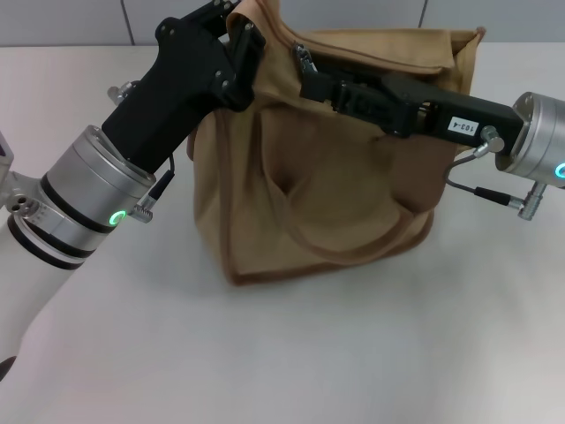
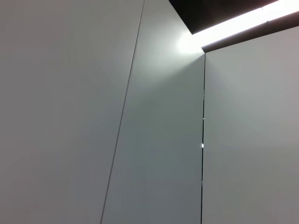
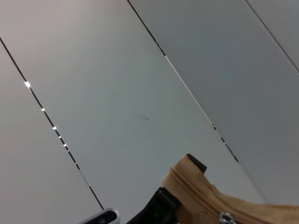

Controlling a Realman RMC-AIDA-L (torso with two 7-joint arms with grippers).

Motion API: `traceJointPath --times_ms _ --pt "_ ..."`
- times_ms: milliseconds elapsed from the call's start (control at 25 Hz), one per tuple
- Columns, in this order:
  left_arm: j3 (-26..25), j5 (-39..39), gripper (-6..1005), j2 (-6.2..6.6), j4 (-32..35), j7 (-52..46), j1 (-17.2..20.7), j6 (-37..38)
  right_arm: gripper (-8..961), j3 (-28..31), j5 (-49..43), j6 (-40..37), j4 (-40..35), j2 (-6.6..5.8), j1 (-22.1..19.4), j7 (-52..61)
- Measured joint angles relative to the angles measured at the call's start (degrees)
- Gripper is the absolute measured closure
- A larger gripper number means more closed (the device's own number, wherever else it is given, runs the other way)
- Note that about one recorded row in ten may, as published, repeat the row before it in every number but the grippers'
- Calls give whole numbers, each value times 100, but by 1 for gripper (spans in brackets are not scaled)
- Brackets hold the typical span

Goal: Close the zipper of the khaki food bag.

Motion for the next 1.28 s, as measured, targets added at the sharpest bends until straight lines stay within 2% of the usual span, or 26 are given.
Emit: traceJointPath --times_ms 120,480,1080,1280 --pt "1 -1 884 0 0 0 -1 2 532 -1 3 3 29 5 25 -10" --pt "1 0 883 0 -9 0 14 9 678 -130 48 -21 36 28 32 -485" --pt "1 1 881 0 -8 0 54 15 950 -84 206 -6 62 7 -103 -459" --pt "0 -28 880 -1 -2 0 81 15 950 -81 197 -5 19 -10 -232 -339"
